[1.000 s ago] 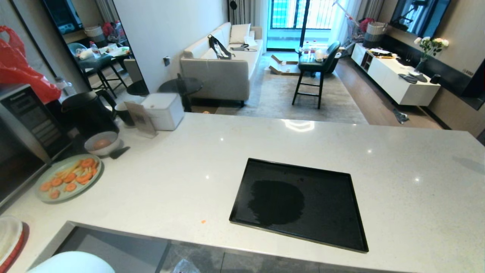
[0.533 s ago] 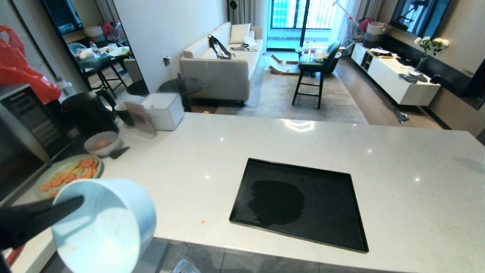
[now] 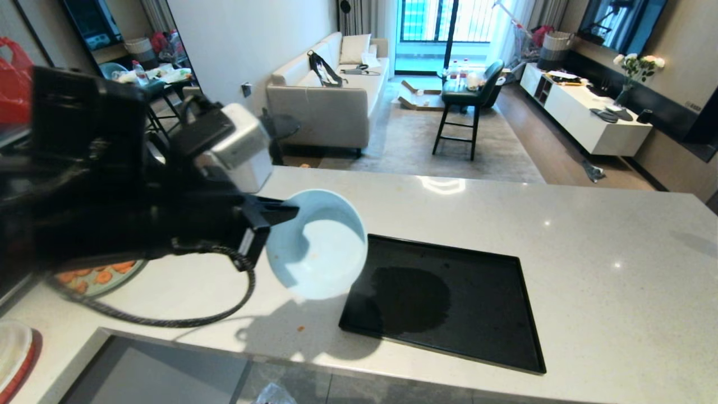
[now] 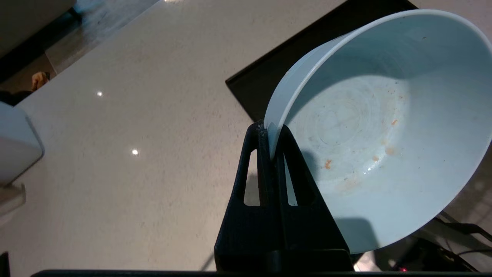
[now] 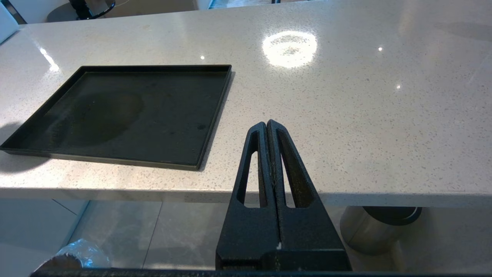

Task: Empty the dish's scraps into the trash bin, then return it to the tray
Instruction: Put the bowl back to the table

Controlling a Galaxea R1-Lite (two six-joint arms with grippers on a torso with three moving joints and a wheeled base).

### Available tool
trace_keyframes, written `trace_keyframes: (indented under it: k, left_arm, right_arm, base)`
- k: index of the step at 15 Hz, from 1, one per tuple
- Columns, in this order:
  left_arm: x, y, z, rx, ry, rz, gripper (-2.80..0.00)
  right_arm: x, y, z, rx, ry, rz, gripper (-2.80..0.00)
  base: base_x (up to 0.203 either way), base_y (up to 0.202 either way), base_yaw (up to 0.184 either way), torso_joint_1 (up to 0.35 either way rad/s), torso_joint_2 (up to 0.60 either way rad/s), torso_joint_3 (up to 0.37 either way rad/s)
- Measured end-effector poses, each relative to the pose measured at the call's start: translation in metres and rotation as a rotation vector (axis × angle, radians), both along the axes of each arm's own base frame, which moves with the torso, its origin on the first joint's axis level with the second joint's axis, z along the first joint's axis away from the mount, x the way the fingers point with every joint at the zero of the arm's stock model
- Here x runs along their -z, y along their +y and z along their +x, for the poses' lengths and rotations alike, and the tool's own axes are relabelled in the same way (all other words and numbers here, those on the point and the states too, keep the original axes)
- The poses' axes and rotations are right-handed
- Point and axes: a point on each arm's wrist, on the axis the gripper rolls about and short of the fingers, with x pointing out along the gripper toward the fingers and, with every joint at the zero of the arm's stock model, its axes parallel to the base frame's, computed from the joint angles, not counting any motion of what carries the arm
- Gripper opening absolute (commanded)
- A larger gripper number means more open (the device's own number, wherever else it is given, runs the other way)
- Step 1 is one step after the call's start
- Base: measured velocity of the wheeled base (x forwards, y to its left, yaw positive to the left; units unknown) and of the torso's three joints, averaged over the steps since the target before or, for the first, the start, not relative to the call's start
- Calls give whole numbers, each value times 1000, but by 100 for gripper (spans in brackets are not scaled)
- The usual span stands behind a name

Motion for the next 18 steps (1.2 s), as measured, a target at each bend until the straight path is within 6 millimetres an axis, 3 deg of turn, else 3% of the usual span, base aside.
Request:
trace_keyframes:
  k: [3,7,12,18]
  left_arm:
    - [15,-51,43,13,-43,12,-280]
    - [53,-106,77,18,-36,78,-280]
    - [100,-134,100,94,-28,243,-280]
    - [117,-163,129,137,-76,324,-280]
  right_arm:
    - [0,0,0,0,1,0,-280]
    - [0,0,0,0,0,0,-280]
    - [0,0,0,0,0,0,-280]
    - [0,0,0,0,0,0,-280]
  base:
    - [0,0,0,0,0,0]
    - [0,0,0,0,0,0]
    - [0,0,0,0,0,0]
    - [0,0,0,0,0,0]
